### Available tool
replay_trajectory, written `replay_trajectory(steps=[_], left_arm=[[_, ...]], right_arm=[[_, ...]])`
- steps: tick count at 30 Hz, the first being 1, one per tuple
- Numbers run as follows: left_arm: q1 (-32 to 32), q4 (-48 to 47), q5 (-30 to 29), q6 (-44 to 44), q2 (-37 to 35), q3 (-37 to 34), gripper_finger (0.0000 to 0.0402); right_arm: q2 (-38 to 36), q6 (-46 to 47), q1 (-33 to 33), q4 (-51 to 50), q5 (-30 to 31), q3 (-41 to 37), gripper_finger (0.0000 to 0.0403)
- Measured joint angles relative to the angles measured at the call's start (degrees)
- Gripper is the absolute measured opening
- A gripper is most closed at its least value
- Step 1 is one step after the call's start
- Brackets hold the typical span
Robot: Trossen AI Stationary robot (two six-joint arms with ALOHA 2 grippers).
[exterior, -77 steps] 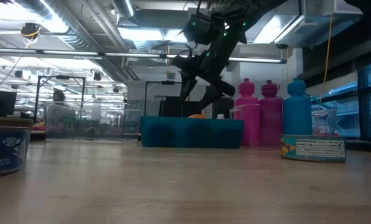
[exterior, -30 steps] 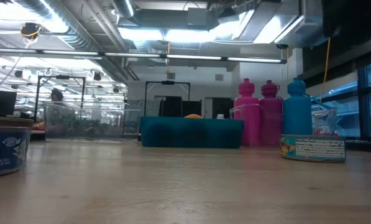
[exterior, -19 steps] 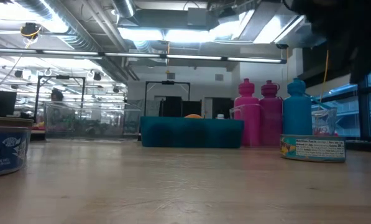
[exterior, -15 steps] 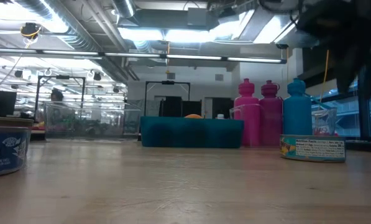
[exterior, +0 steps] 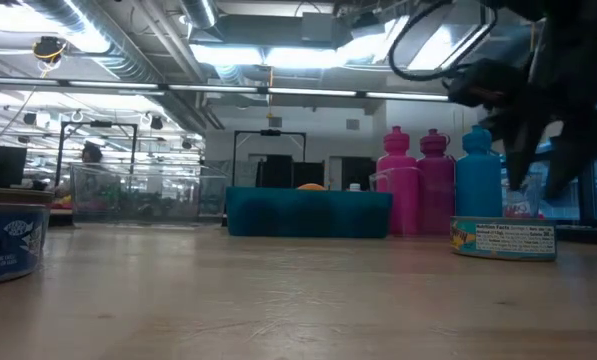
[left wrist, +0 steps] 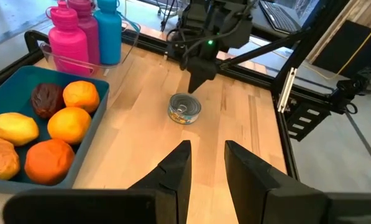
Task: Pick & Place Food Item
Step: Put the yellow blue tuna can into the left transparent bin
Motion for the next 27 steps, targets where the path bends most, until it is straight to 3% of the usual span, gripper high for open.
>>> replay_trajectory(steps=[13, 18, 27], left_arm=[[0.0, 0.0, -0.1, -1.33, 0.0, 0.0, 0.0088], [0.0, 0.0, -0.08, -1.47, 0.0, 0.0, 0.0088], [0.0, 0.01, -0.01, -1.51, 0.0, 0.0, 0.0088]], right_arm=[[0.31, -11.05, -5.01, -2.29, -1.07, 0.0, 0.0122], [0.31, -15.42, -5.51, 2.39, -3.14, -2.7, 0.0117], [0.33, -15.3, -5.46, 5.58, -4.56, -5.74, 0.0117]])
